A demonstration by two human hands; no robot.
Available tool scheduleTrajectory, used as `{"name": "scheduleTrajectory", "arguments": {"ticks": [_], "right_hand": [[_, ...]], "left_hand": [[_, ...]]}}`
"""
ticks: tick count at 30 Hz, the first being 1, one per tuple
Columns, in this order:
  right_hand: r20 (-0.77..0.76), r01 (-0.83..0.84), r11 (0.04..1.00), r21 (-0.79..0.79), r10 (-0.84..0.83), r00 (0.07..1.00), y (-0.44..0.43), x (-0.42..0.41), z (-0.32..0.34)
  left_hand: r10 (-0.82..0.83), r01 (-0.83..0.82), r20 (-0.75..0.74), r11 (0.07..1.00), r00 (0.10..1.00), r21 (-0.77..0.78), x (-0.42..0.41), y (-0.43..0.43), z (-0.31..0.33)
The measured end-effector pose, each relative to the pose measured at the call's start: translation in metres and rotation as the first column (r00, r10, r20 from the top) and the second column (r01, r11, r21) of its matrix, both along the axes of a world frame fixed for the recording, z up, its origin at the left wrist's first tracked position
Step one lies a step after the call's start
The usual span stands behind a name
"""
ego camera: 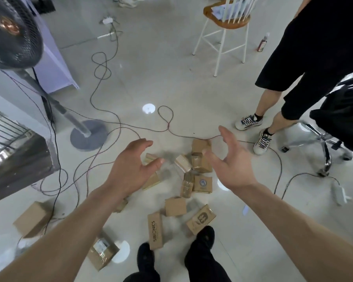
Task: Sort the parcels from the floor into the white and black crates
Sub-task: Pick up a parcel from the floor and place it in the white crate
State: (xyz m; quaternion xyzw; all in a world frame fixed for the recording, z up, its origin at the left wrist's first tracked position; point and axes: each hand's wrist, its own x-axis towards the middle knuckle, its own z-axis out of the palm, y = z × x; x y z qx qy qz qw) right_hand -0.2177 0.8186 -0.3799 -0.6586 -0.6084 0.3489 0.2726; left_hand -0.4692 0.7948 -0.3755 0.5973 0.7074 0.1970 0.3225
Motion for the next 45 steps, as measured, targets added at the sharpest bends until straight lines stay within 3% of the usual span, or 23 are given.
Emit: {"name": "scheduleTrajectory", "arguments": {"ticks": [11, 18, 25, 33, 39, 45], "right_hand": [[0.030, -0.052, 0.985, -0.164, 0.057, 0.998, 0.031, 0.016, -0.075], [0.106, 0.050, 0.939, -0.341, -0.014, 0.994, -0.002, -0.016, -0.183], [0.099, 0.204, 0.797, -0.568, -0.180, 0.979, -0.069, -0.071, -0.320], [0.076, 0.190, 0.605, -0.773, -0.209, 0.975, -0.144, -0.112, -0.495], [0.094, 0.197, 0.473, -0.859, -0.232, 0.968, -0.177, -0.132, -0.608], [0.080, 0.170, 0.425, -0.889, -0.221, 0.972, -0.203, -0.148, -0.674]], "left_hand": [[0.045, -0.039, 0.030, 0.981, 0.999, -0.191, 0.031, 0.028, -0.097], [0.040, -0.026, 0.026, 0.919, 0.999, -0.394, -0.003, 0.028, -0.215], [-0.097, 0.086, 0.008, 0.841, 0.995, -0.534, -0.045, 0.000, -0.342], [-0.184, 0.092, -0.063, 0.725, 0.981, -0.683, -0.062, -0.034, -0.507], [-0.284, 0.116, -0.100, 0.652, 0.954, -0.750, -0.066, -0.061, -0.619], [-0.363, 0.189, -0.061, 0.614, 0.930, -0.766, -0.060, -0.076, -0.681]]}}
